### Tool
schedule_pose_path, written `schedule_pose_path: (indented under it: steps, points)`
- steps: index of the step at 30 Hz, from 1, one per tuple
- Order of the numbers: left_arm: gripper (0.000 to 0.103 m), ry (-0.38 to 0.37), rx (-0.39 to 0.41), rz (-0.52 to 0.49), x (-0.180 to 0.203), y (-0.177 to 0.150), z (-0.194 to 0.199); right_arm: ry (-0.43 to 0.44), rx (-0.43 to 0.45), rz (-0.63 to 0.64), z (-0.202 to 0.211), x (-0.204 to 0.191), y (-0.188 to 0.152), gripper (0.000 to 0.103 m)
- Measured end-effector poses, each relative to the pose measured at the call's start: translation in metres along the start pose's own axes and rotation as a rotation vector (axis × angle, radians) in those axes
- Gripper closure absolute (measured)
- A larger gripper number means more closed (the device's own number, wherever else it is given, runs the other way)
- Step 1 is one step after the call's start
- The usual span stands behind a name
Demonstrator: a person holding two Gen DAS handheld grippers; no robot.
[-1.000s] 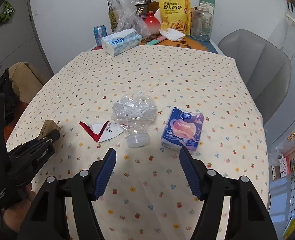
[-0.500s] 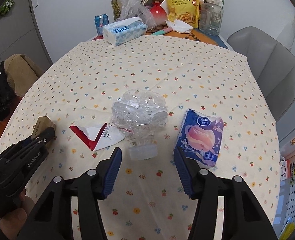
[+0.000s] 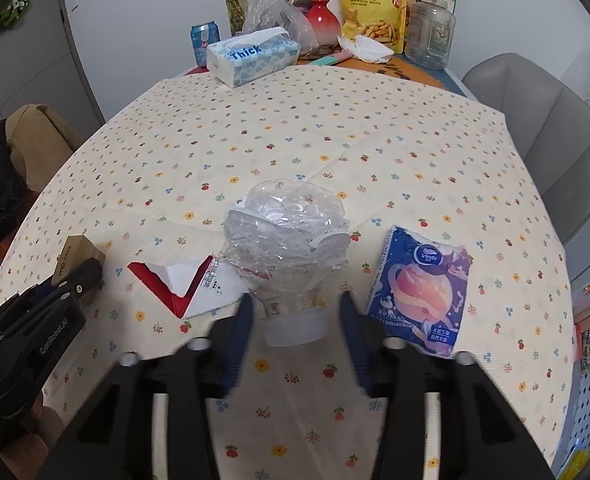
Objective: Collect trash
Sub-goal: 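Grasp the crumpled clear plastic bottle by its cap end with the right tool, then carry the cardboard box and plastic bottle in both tools over the trash bin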
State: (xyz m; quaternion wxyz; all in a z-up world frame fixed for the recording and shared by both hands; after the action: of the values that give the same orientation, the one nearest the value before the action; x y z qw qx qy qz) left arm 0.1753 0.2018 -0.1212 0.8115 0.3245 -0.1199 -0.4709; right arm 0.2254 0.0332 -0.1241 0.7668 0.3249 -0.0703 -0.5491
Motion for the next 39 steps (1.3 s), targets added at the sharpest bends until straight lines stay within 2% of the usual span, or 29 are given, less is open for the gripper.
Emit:
schedule_pose_path:
  steps: [9, 23, 39]
  points:
    - [0.074, -0.005, 0.029, -0.006, 0.003, 0.002, 0.018, 0.014, 0.035, 0.028, 0.021, -0.006, -0.007, 0.071]
    - [0.074, -0.031, 0.109, -0.030, 0.015, -0.005, 0.074, 0.030, 0.122, -0.005, 0.076, 0.003, -0.020, 0.071]
    - [0.074, -0.092, 0.215, -0.098, 0.064, -0.021, 0.144, -0.107, 0.251, -0.052, 0.161, 0.040, -0.050, 0.071]
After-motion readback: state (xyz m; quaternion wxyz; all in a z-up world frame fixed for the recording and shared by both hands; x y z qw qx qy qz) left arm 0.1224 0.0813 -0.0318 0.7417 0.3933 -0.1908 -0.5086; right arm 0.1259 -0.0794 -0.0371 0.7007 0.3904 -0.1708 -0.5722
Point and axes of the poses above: each gripper's, at about its wrist camera, not at the fingertips, and z roughly against the way its jaws point, x to its right, y to its top, the point moved 1 cm from there along -z, roughly the way its jaws point, and after that the axes turned 14 degrees about y, right-handed, at the moved point
